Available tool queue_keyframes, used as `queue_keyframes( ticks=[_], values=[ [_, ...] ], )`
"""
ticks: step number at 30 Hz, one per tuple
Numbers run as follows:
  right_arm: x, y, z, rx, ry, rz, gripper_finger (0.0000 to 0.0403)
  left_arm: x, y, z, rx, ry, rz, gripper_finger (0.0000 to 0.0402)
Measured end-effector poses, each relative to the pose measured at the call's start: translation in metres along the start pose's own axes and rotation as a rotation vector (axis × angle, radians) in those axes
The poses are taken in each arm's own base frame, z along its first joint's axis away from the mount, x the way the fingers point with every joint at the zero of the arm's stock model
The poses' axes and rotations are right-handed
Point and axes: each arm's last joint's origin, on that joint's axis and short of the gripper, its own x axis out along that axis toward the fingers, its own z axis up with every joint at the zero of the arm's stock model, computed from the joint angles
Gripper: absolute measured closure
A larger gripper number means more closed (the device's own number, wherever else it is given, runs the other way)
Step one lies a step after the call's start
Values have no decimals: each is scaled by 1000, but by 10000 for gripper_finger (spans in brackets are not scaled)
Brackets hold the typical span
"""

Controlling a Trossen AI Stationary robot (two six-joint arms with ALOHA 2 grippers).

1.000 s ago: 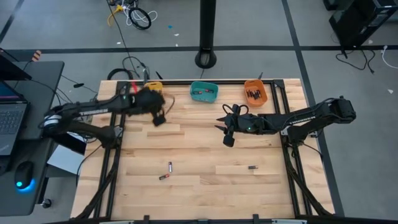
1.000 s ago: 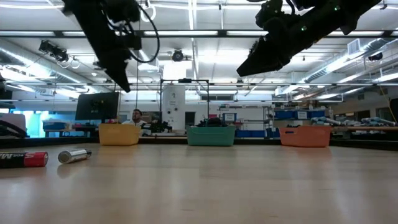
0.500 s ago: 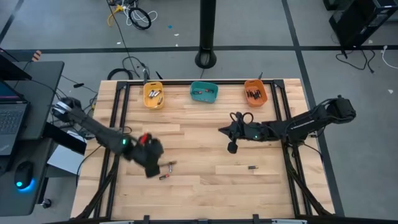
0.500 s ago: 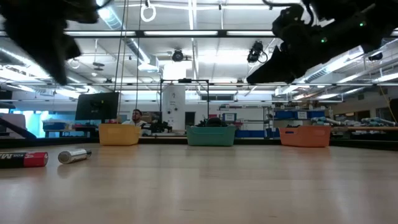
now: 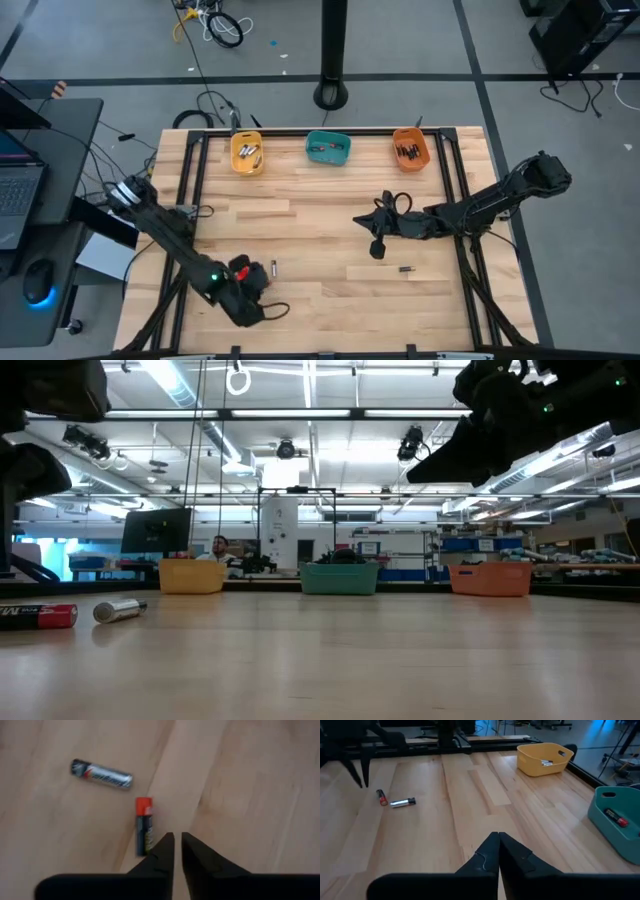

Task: Sort batteries
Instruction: Put the red battery into the green bin

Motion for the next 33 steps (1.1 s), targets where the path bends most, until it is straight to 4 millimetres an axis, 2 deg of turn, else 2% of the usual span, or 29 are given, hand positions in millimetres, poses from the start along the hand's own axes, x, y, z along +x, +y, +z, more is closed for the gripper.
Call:
queue_keyframes(
  ticks=[7,11,15,26,33],
  values=[
    [0,1,0,-7,1,3,390,18,-12,-1,52,18,59,284],
    [0,1,0,-19,1,4,394,19,-10,1,67,22,120,243],
    [0,1,0,-20,0,4,384,16,-9,2,80,13,157,219],
    [0,1,0,-27,-4,4,388,25,0,-5,32,19,174,215],
    [0,1,0,-29,-4,4,392,31,0,-5,14,9,148,259]
  ],
)
